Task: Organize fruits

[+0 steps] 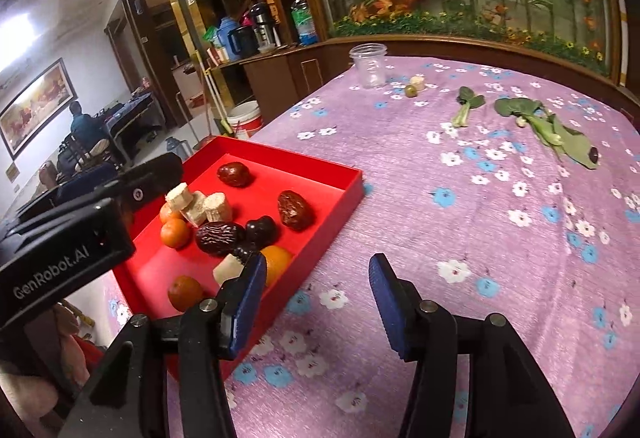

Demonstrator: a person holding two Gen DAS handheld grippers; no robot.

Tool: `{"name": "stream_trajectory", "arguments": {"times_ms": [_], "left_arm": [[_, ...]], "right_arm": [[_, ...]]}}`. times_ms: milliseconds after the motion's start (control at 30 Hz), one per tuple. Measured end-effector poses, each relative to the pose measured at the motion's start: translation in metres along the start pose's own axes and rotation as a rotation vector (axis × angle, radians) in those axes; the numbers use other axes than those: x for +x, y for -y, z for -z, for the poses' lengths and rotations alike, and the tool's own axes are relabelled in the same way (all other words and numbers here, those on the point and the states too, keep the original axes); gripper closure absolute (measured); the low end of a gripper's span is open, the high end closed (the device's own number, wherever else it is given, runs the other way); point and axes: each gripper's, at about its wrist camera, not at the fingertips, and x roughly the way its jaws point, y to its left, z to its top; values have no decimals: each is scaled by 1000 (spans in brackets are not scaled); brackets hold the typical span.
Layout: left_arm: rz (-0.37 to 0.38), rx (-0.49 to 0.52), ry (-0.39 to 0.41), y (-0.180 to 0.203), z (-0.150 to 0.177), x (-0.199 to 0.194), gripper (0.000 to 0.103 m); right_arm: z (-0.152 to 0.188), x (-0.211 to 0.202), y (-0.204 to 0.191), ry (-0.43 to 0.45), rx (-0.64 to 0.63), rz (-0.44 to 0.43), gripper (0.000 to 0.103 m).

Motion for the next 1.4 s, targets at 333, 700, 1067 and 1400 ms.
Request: {"name": "stream_trajectory", "arguments": {"times_ms": [333, 700, 1067, 1400], "left_arm": [[-166, -44, 161, 0, 0, -37, 1], [-143, -110, 69, -13, 12, -29, 0], [-132, -174, -31, -29, 29, -10, 0], [-116, -174, -79, -28, 36, 3, 0]], "right_arm": [[9, -10, -9, 23, -40, 8, 40], [25, -11, -28, 23, -128, 68, 20], [35, 0, -36, -20, -148, 72, 18], [36, 3, -38, -31, -146, 75, 18]]}}
